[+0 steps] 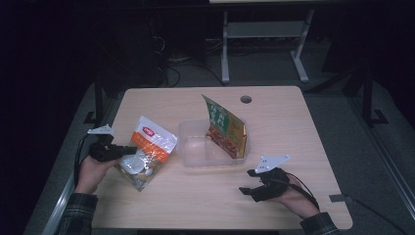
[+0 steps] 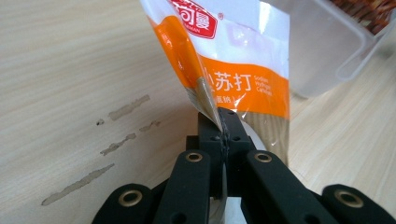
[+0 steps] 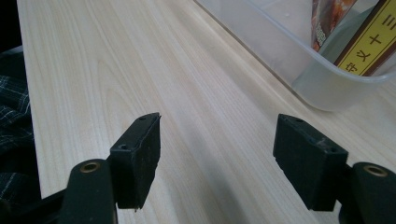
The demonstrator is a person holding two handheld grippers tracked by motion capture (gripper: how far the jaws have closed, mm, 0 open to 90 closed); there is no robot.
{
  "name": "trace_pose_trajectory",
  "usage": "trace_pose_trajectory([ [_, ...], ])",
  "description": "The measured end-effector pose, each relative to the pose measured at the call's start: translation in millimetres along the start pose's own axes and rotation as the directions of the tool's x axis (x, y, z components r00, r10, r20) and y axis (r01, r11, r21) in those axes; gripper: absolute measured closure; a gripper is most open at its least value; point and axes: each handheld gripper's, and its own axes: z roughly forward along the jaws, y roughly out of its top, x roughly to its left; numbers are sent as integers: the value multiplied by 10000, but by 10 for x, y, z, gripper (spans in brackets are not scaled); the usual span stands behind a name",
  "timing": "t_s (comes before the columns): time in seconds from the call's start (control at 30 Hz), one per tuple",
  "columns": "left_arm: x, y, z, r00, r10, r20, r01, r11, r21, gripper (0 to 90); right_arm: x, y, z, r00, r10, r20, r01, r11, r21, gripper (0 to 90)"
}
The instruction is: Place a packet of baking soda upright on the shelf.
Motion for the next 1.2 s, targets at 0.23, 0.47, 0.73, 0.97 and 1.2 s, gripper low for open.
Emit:
trace_pose_trajectory([
  [0.23,-65,20,-162,9999,103,58,-98,9977,-675,896,-8,1,5,10000,-58,20,58,10000,-21,315],
  [0.47,-113,58,-308,9992,381,-145,-395,9931,-1106,896,-7,4,7,10000,24,22,-24,10000,-18,315],
  [0.73,-148,84,-434,9987,484,-176,-505,9876,-1487,896,-13,5,9,10000,-6,-19,6,10000,-52,315],
  [0.97,-278,172,-557,9966,794,201,-733,9740,-2143,896,1,10,9,9999,-82,-87,81,9999,-84,314],
  [1.2,-472,278,-597,9902,1247,625,-1062,9645,-2418,896,3,28,-3,9997,162,-167,-167,9995,-252,313],
])
